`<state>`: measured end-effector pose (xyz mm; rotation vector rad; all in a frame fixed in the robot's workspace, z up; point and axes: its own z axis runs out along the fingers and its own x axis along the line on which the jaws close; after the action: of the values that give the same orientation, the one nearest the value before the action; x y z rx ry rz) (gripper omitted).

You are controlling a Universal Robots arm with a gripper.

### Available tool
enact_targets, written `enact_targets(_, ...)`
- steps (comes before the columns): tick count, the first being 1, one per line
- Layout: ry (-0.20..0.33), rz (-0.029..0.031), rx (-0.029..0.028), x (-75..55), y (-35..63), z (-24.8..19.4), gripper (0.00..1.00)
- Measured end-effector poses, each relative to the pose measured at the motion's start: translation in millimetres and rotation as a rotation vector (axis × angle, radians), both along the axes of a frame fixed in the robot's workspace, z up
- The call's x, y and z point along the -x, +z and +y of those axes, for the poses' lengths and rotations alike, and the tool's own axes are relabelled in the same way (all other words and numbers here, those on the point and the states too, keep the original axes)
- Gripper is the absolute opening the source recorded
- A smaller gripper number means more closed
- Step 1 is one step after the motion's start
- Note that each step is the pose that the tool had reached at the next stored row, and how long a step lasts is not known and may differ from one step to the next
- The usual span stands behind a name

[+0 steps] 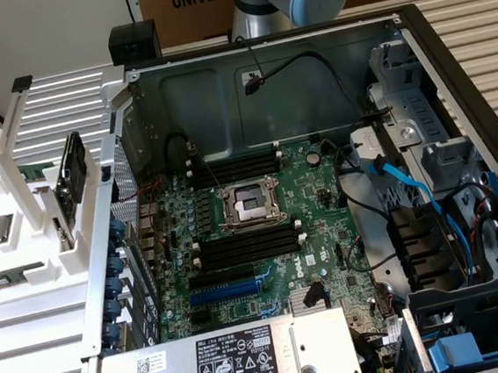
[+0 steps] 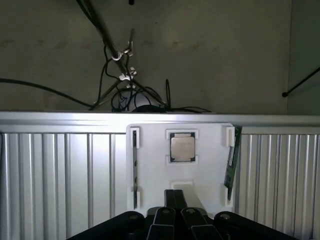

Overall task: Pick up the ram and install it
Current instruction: 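Pick up the ram and move it above insertion slot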

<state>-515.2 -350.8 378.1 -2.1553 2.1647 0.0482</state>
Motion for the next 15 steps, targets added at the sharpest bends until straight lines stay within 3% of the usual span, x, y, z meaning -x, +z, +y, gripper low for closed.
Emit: enact_targets(15,-0.002,-0.0001,-0.0001,-0.1,-2.8,0.0,0.1)
